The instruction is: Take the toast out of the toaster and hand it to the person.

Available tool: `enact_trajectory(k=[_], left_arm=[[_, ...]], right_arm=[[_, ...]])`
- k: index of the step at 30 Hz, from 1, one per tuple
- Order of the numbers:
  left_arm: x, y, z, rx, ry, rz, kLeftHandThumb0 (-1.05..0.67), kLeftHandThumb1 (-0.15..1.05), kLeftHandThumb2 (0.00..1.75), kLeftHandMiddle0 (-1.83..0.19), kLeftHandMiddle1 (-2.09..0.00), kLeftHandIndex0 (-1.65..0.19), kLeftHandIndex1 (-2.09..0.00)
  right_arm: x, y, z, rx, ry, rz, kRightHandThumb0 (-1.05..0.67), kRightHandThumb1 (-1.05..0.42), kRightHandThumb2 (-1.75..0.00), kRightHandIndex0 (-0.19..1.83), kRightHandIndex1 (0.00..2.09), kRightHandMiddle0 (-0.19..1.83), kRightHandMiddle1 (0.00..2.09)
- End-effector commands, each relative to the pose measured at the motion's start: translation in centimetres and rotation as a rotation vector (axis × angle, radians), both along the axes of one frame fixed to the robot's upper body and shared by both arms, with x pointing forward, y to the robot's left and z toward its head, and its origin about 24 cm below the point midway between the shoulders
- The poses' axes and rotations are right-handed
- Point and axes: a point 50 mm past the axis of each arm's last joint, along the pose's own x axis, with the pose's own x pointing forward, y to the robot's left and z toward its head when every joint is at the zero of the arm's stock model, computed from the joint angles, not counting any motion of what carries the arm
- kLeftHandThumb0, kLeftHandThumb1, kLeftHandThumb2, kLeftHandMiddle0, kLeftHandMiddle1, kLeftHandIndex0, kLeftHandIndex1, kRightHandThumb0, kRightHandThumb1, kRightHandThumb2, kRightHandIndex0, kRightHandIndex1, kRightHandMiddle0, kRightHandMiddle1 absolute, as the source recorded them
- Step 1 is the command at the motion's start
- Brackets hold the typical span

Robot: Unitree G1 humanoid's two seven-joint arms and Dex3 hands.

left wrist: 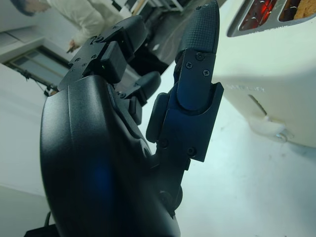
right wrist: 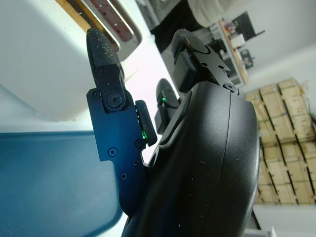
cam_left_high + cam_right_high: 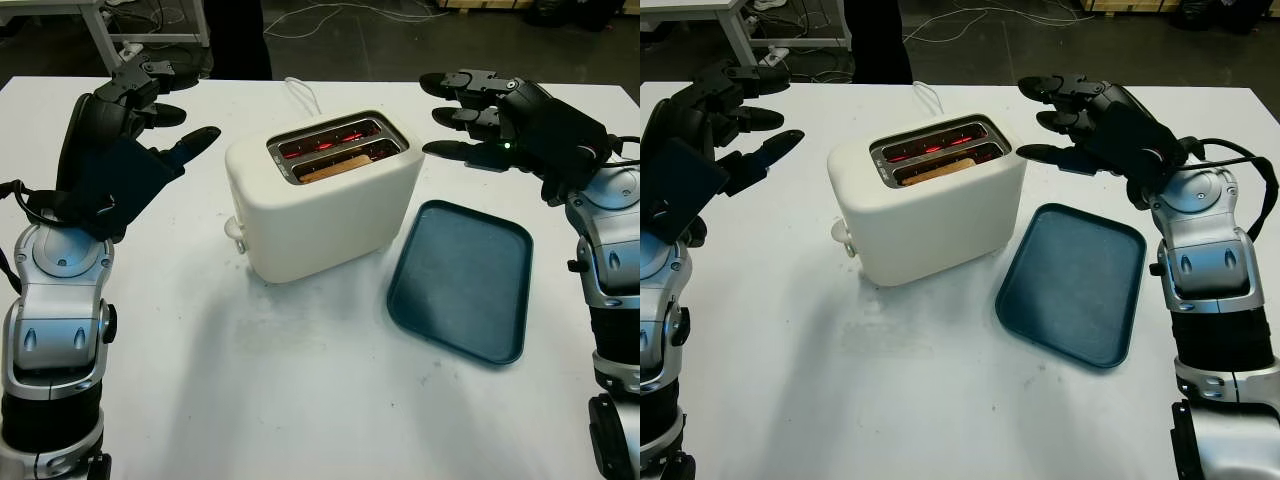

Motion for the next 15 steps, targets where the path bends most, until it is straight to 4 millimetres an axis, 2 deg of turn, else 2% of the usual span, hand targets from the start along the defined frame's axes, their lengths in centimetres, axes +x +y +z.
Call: enact_trajectory(k=[1, 8, 15], left_arm=[[0.03, 0.15, 0.15, -0.008, -0.003, 0.004, -0.73, 0.92, 0.15, -0.26, -0.95, -0.40, -0.58], [0.02, 0.20, 0.20, -0.009, -0.008, 0.013, -0.73, 0.92, 0.14, -0.25, -0.93, -0.38, -0.56], [-0.04, 0.19, 0.19, 0.005, -0.017, 0.029, -0.74, 0.92, 0.16, -0.28, -0.91, -0.45, -0.59]], right_arm=[[0.01, 0.15, 0.68, -0.022, -0.034, 0.016, -0.54, -0.91, 0.00, 0.38, 0.04, 0.38, 0.00], [0.03, 0.16, 0.79, -0.022, -0.029, 0.014, -0.52, -0.91, 0.00, 0.38, 0.03, 0.38, 0.00], [0.09, 0.22, 0.73, -0.019, -0.028, 0.018, -0.54, -0.90, 0.00, 0.38, 0.03, 0.38, 0.00]])
